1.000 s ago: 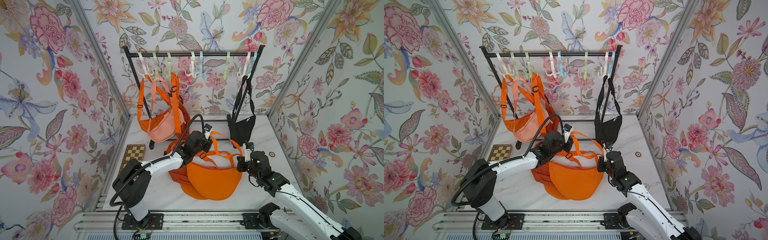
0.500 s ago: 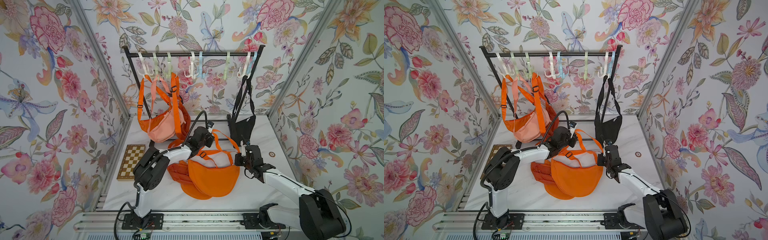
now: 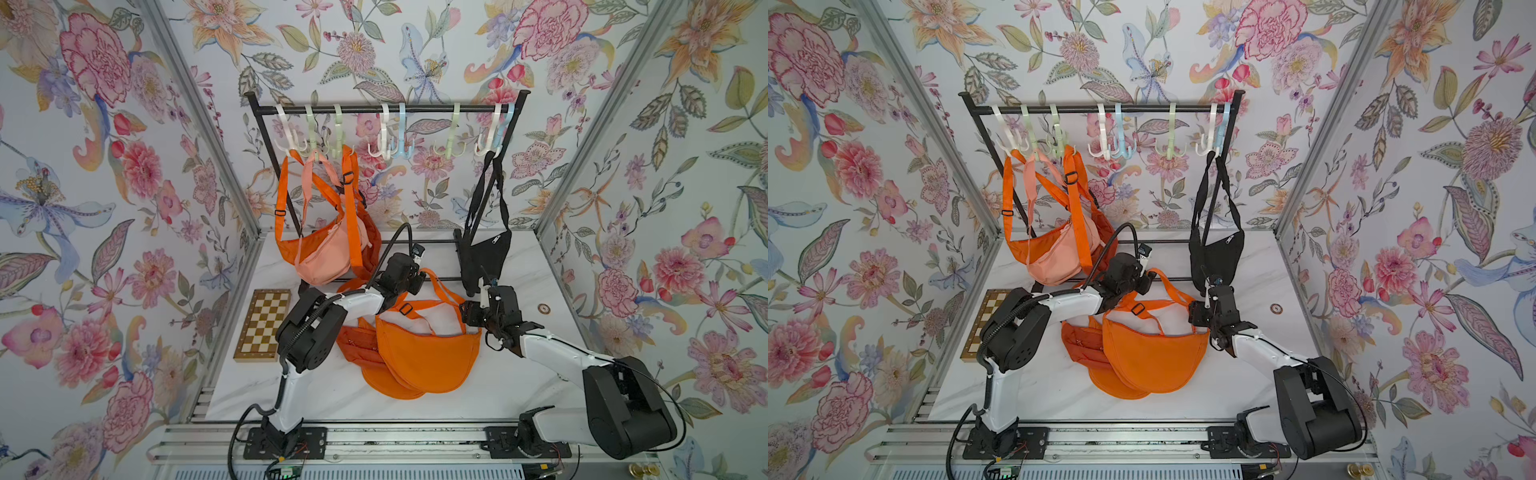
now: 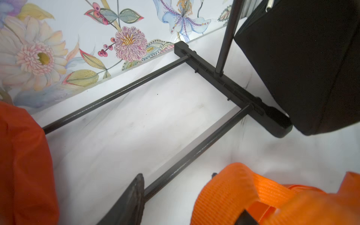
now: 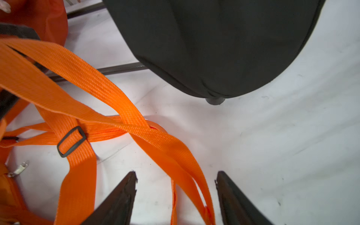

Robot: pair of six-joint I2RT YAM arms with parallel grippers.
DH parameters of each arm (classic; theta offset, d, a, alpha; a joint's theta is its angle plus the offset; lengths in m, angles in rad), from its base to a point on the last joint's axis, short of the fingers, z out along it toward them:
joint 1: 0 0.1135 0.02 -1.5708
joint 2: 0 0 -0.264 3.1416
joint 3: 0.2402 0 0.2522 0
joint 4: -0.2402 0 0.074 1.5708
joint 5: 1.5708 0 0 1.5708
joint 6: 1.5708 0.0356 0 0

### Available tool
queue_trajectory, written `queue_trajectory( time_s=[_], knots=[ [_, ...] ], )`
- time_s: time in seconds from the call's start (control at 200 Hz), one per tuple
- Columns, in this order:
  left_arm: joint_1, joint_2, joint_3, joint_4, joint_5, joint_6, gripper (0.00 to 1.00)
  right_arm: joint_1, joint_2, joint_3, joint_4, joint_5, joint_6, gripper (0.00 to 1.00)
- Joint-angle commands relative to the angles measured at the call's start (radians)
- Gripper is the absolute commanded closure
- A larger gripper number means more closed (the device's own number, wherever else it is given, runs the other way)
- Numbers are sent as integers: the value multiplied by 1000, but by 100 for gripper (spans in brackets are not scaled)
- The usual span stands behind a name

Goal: Take the bag off the hook
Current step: Place the bag inside the bag.

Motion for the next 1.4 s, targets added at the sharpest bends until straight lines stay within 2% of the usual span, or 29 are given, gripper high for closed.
queue_trajectory(
  time_s=[0.0,0.045,0.1,0.17,0.295,0.525,0.801,0.986,1.101,1.261,1.396],
  knots=[
    [5,-85,26,-45,-31,36,33,-4,-66,42,-20,15,-5,27],
    [5,-111,28,-63,-31,46,24,-4,-85,49,-37,16,-8,25],
    [4,-131,40,-104,-14,61,8,-2,-108,56,-54,18,-11,23],
    [4,-153,59,-177,16,80,2,0,-133,64,-72,22,-15,22],
    [9,-204,33,-248,132,79,2,7,-172,73,-102,28,-19,22],
    [20,-376,-122,-209,226,33,1,29,-235,91,-146,43,-23,22],
    [22,-353,-72,-462,349,109,1,64,-272,113,-181,57,-28,22],
    [9,-327,-57,-536,346,118,2,75,-278,102,-179,63,-26,22],
    [10,-361,-91,-494,344,101,2,75,-275,95,-169,60,-27,22],
    [24,-427,-137,-425,459,97,2,79,-269,92,-160,54,-27,22],
    [33,-490,-166,-395,344,108,4,81,-276,84,-146,48,-26,22]
  ],
)
